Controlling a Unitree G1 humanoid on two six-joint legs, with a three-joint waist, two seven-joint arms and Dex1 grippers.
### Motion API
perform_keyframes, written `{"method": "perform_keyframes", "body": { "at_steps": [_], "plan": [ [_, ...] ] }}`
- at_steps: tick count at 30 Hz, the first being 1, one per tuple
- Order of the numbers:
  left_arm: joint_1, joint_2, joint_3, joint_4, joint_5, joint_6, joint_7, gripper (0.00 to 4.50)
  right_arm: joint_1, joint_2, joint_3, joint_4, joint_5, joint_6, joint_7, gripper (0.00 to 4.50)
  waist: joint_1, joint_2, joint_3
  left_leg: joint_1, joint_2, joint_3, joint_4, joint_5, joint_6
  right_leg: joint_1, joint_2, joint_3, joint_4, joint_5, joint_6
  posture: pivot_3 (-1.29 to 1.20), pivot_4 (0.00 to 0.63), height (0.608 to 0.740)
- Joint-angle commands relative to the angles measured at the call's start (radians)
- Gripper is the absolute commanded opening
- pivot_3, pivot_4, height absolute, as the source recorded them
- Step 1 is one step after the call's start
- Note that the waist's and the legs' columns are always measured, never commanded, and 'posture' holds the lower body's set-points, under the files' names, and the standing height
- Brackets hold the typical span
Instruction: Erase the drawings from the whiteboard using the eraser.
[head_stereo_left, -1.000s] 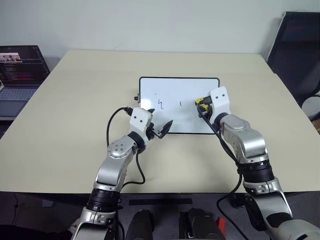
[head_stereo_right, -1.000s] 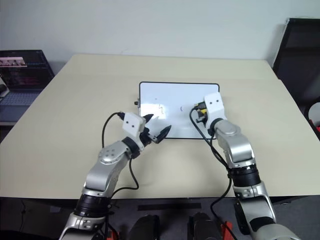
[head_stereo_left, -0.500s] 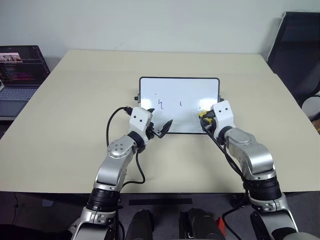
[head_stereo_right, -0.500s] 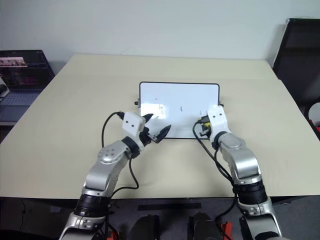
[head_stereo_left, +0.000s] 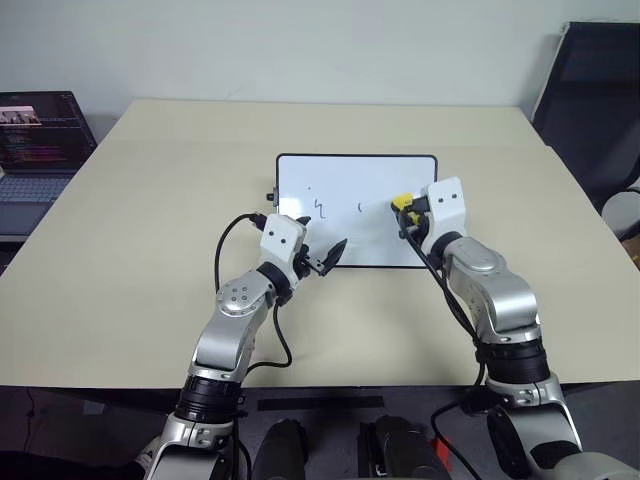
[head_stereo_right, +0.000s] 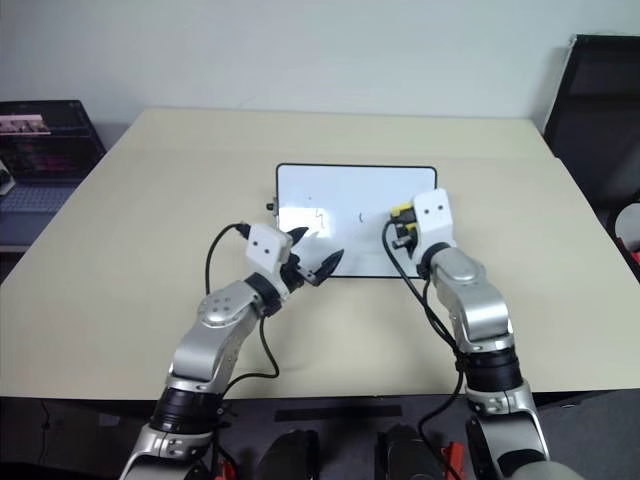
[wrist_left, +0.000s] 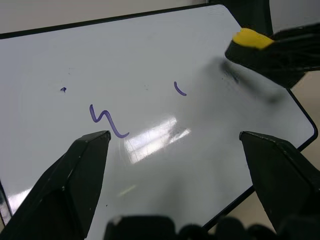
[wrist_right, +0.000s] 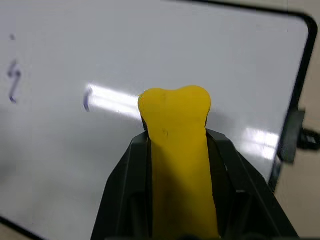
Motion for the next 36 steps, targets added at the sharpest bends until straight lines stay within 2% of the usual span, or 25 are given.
{"method": "perform_keyframes", "body": {
  "at_steps": [1, 9, 20, 32, 36],
  "plan": [
    [-0.015, -0.001, 0.004, -0.036, -0.009, -0.015, -0.002, 4.5, -0.028, 0.007, 0.007, 0.025, -0.012, -0.031, -0.004, 1.08, 0.001, 0.0, 0.0, 0.0, 0.0, 0.0, 0.0, 0.0, 0.0, 0.0, 0.0, 0.0, 0.0, 0.0, 0.0, 0.0, 0.15, 0.74],
    [0.0, -0.001, 0.005, -0.061, -0.009, -0.006, 0.008, 4.5, -0.034, -0.026, 0.047, 0.044, -0.074, 0.071, -0.028, 1.08, 0.003, 0.0, 0.0, -0.001, 0.0, 0.0, 0.001, 0.0, 0.0, -0.001, -0.001, 0.0, 0.001, 0.0, 0.0, 0.0, 0.15, 0.74],
    [0.006, 0.001, 0.007, -0.066, -0.008, -0.004, 0.011, 4.5, 0.046, -0.087, 0.049, -0.034, -0.084, 0.144, 0.01, 1.08, 0.005, 0.0, 0.0, -0.001, 0.0, 0.0, 0.001, 0.0, 0.0, 0.0, -0.001, 0.0, 0.001, 0.0, 0.0, 0.0, 0.15, 0.74],
    [-0.009, 0.004, 0.001, -0.049, -0.006, -0.012, -0.003, 4.5, 0.085, -0.12, 0.03, -0.085, -0.074, 0.141, 0.032, 1.08, 0.005, 0.0, 0.0, 0.0, 0.0, 0.0, 0.002, 0.0, 0.0, 0.0, -0.001, 0.0, 0.001, 0.0, 0.0, 0.0, 0.15, 0.74],
    [-0.01, 0.004, -0.001, -0.049, -0.006, -0.012, -0.005, 4.5, 0.107, -0.11, 0.004, -0.117, -0.051, 0.04, 0.052, 1.08, 0.006, 0.0, 0.0, 0.0, 0.0, 0.0, 0.002, 0.0, 0.0, 0.0, -0.001, 0.0, 0.0, 0.0, 0.001, 0.0, 0.15, 0.74]
  ]
}}
